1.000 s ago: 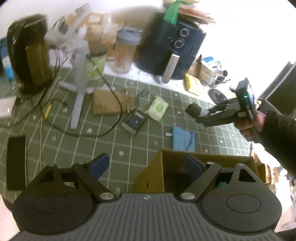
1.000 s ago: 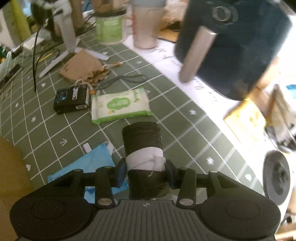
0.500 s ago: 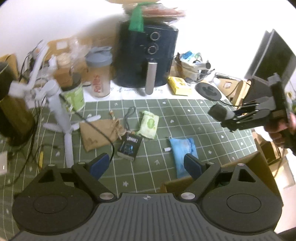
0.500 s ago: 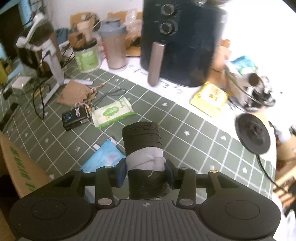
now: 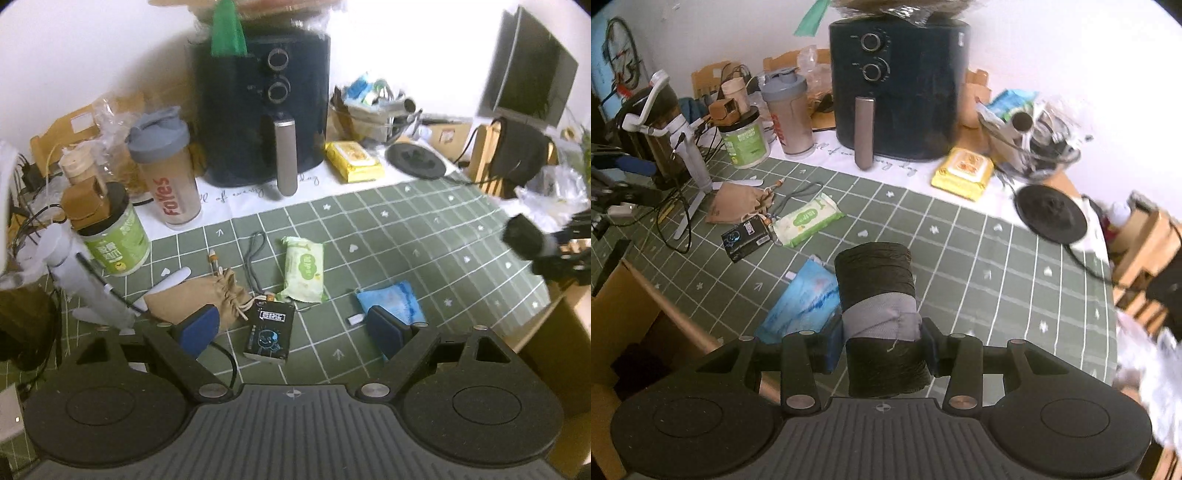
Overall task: Organize soft objects
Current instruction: 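Lift the black rolled cloth with the right gripper while the left tool moves to the black card pack, then close the left gripper on the black card pack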
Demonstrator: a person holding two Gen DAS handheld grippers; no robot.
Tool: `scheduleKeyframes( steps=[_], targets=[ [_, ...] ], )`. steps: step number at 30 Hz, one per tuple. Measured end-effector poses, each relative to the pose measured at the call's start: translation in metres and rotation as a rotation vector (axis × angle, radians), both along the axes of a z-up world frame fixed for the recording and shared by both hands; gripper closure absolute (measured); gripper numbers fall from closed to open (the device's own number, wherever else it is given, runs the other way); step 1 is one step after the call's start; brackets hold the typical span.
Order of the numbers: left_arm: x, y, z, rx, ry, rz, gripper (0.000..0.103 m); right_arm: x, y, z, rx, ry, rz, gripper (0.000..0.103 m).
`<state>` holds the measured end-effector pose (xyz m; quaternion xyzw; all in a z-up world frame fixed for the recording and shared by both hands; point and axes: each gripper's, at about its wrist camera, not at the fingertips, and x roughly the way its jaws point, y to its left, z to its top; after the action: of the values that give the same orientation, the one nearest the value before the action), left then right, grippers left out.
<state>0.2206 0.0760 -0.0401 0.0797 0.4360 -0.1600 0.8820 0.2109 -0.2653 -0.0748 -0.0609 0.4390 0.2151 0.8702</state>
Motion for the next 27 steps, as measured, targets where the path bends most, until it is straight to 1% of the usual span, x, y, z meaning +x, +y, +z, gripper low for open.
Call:
scheduleKeyframes(
  steps=[5,8,10,13,18,20,22,23,26,27],
  targets=[
    [0.021,-0.003,-0.024,0.007,0.049,0.001,0.016,-0.015,-0.012,-0.001,0.040,0.016,-0.072,0.057],
    [0.033,-0.002,-0.044,0.006,0.079,-0.005,0.016,-0.024,-0.017,0.000,0.066,0.015,-0.107,0.057],
    [0.039,-0.002,-0.059,0.025,0.092,-0.002,0.016,-0.030,-0.020,0.000,0.080,0.017,-0.127,0.057],
    [0.047,-0.001,-0.079,0.043,0.098,-0.008,0.019,-0.037,-0.024,-0.001,0.088,0.018,-0.154,0.057],
    [0.058,-0.004,-0.109,0.095,0.105,-0.018,0.020,-0.046,-0.032,-0.001,0.099,0.022,-0.197,0.057],
    [0.064,-0.005,-0.119,0.111,0.125,-0.025,0.020,-0.049,-0.034,-0.001,0.096,0.022,-0.207,0.057],
    [0.069,-0.007,-0.129,0.124,0.155,-0.034,0.023,-0.051,-0.036,-0.001,0.092,0.021,-0.215,0.057],
    [0.072,-0.008,-0.134,0.132,0.167,-0.037,0.026,-0.051,-0.037,-0.001,0.092,0.022,-0.218,0.057],
    [0.077,-0.006,-0.144,0.148,0.197,-0.033,0.028,-0.052,-0.039,-0.001,0.090,0.022,-0.226,0.057],
    [0.079,-0.004,-0.146,0.146,0.212,-0.029,0.035,-0.053,-0.039,-0.001,0.091,0.022,-0.228,0.057]
  ],
)
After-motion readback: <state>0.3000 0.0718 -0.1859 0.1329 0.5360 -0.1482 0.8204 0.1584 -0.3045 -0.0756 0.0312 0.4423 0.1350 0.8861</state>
